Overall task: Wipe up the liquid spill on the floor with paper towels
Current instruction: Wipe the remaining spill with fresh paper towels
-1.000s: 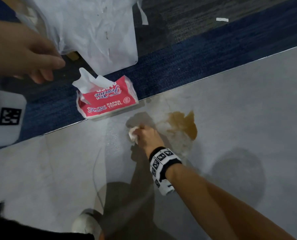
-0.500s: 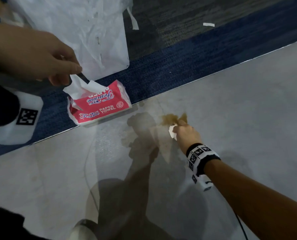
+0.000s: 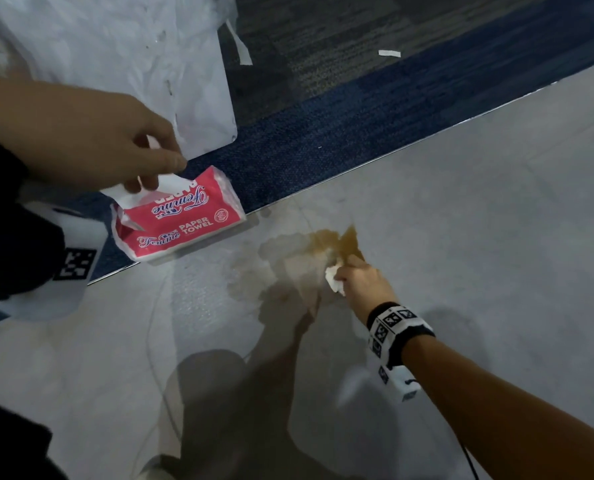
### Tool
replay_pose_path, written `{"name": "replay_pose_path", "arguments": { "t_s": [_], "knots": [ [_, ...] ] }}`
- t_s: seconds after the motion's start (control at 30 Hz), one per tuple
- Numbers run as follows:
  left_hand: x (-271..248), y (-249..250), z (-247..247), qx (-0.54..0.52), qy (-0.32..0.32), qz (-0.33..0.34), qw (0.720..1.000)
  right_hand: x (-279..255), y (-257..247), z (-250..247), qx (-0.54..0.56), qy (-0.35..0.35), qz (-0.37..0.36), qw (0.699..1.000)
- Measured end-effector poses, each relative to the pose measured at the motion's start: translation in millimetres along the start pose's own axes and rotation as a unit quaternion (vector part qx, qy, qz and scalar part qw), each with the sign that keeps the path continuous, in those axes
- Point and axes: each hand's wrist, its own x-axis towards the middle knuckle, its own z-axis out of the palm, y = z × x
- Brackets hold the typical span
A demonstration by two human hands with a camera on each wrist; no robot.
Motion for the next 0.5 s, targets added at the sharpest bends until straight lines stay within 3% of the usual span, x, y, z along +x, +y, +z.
{"name": "replay_pose_path", "arguments": {
  "t_s": [0.1, 0.23, 0.5],
  "knots": [
    [2, -8, -3, 0.029, -0.041, 0.005, 0.999, -3, 9, 4, 0.023, 0.029, -0.030, 0.999],
    [8, -6, -5, 0.010, -0.038, 0.017, 0.999, -8, 8, 9, 0.004, 0.020, -0.093, 0.995],
    [14, -9, -4, 0.003, -0.046, 0.011, 0.999, 3, 40, -9, -0.014, 0.051, -0.070, 0.996]
  ]
}}
